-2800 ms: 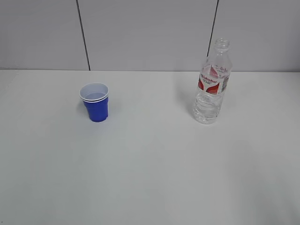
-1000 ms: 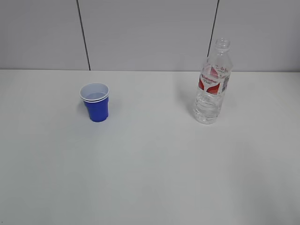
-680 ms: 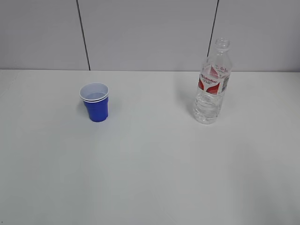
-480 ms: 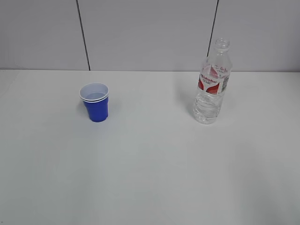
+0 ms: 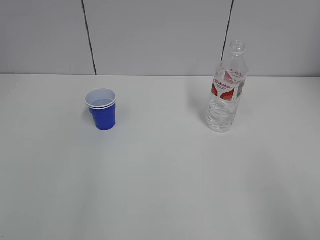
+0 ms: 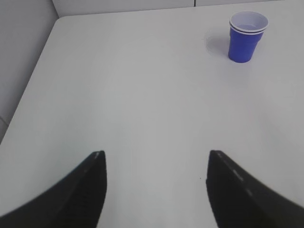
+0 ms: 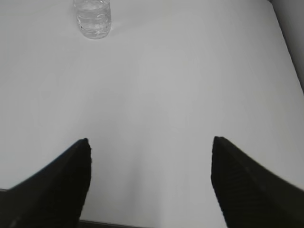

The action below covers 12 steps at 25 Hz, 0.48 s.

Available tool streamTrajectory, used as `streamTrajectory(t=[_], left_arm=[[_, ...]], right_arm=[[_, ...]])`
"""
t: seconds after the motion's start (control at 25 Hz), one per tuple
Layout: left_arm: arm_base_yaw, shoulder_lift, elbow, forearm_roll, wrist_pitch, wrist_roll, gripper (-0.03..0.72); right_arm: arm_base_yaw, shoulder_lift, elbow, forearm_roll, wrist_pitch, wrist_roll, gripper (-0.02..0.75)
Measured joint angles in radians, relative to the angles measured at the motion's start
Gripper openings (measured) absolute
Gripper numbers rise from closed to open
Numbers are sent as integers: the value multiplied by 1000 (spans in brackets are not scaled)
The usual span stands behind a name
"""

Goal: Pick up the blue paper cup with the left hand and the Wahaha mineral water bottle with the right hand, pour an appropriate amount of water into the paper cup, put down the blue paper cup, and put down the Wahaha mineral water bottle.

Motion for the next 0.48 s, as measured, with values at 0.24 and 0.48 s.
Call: streamTrajectory(t=[0.24, 0.48], left_arm=[[2, 0, 0, 0, 0, 0, 499], [21, 0, 0, -2, 0, 0, 499]], right_arm=[[0, 0, 0, -2, 0, 0, 587], [0, 0, 0, -2, 0, 0, 587]])
